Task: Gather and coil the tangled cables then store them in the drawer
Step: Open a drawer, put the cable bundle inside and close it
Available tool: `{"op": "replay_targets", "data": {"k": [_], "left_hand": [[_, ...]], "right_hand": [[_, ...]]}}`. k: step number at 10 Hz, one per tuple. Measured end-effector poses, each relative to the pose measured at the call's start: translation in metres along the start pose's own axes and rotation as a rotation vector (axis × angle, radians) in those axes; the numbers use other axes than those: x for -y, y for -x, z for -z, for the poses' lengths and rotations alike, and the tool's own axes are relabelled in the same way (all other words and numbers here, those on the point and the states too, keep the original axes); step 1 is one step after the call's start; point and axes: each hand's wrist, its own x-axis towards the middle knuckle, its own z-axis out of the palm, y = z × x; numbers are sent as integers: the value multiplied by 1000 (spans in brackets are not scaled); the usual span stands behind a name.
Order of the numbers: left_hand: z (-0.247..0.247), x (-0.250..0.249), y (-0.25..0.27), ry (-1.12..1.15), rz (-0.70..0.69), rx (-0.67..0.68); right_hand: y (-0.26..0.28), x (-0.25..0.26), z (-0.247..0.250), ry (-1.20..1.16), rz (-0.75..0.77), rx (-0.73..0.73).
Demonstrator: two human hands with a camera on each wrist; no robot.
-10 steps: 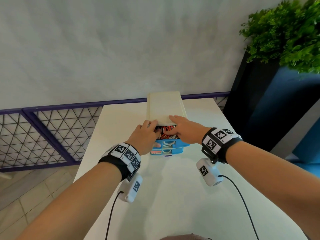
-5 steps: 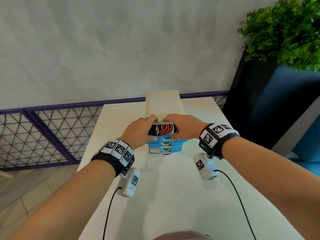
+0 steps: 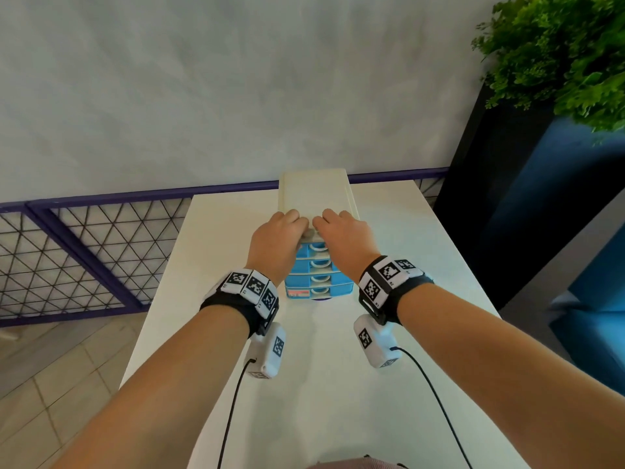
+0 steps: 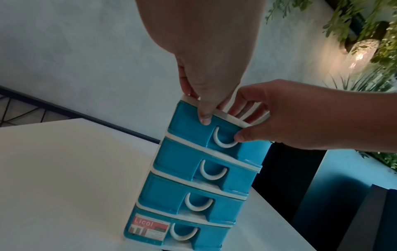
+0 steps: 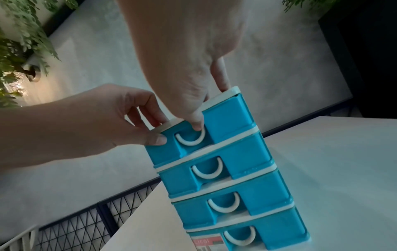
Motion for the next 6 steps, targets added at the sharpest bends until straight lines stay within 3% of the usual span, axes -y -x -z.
{"op": "replay_targets", "data": {"k": [3, 4, 5, 6], "left_hand": [[-4, 1, 3, 7, -21, -41], [4, 3, 4, 15, -7, 59], [21, 6, 1, 91, 10, 183], [28, 19, 28, 286, 2, 277]], "right_hand": [[4, 1, 0, -35, -12, -37], [6, -1, -1, -49, -13, 19], [7, -14, 14, -236, -15, 117], [41, -27, 18, -431, -34, 241]]}}
